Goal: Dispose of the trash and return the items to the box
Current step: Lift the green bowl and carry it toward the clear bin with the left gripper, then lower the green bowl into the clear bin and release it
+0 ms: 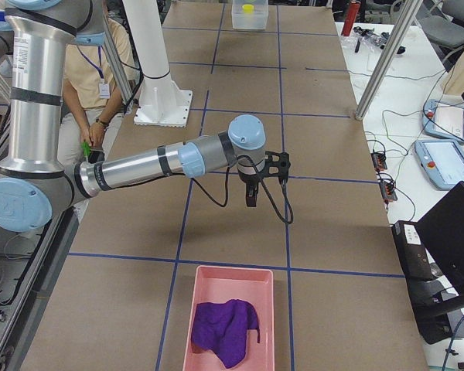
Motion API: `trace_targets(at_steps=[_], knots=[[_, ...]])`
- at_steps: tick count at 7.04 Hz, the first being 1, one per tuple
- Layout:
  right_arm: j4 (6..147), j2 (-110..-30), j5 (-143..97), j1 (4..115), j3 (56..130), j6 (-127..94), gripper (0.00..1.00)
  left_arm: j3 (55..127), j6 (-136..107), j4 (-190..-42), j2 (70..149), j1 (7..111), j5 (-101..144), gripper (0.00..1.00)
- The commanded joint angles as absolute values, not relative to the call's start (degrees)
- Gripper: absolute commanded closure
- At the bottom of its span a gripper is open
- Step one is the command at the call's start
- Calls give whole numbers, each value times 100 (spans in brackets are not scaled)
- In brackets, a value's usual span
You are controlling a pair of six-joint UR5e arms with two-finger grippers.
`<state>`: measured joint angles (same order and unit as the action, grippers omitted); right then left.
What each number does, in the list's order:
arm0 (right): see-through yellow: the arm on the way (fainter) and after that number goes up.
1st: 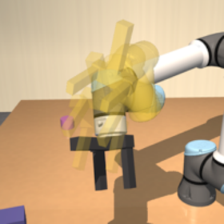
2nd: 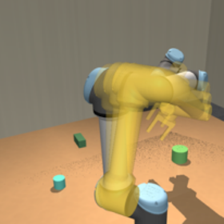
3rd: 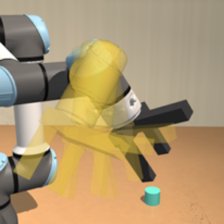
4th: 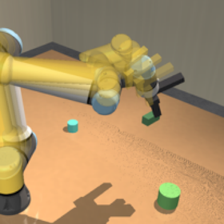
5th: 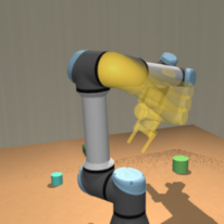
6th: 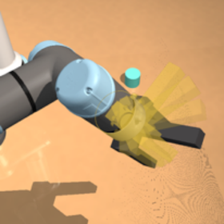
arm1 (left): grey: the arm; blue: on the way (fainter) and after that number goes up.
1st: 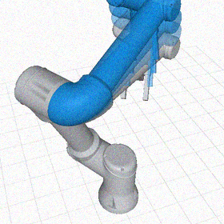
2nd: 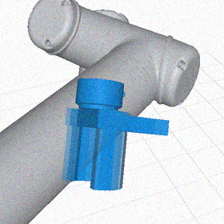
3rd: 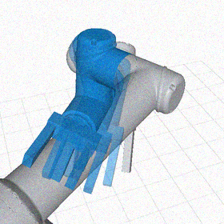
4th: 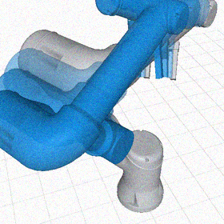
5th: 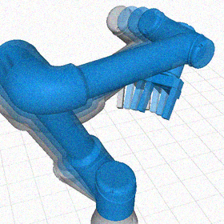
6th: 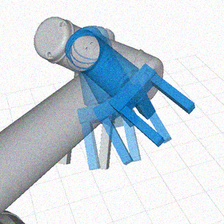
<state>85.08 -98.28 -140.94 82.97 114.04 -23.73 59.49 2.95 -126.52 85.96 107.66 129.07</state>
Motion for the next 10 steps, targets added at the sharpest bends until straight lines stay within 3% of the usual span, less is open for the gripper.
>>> trace_targets(at_steps=[1, 3, 4, 5, 7, 9, 10], knots=[[8508, -9844, -14089, 8297, 11400, -2373, 0, 5784, 272, -12674, 8631, 10767, 12911, 100], [8508, -9861, -14098, 8297, 11408, -2373, 0, 5739, 272, -12674, 8657, 10767, 12937, 71], [8508, -9870, -14106, 8297, 11417, -2373, 0, 5731, 272, -12683, 8666, 10767, 12955, 48], [8508, -9861, -14098, 8297, 11417, -2382, 0, 5765, 272, -12683, 8666, 10767, 12990, 0], [8508, -9861, -14106, 8297, 11434, -2373, 0, 6341, -8, -12639, 8640, 10767, 13017, 0], [8525, -9800, -13889, 8515, 11452, -2312, 0, 7631, -71, -12071, 8683, 10740, 13017, 0], [8551, -9809, -13556, 8604, 11443, -2277, 0, 8386, -27, -11745, 8718, 10253, 13017, 0]])
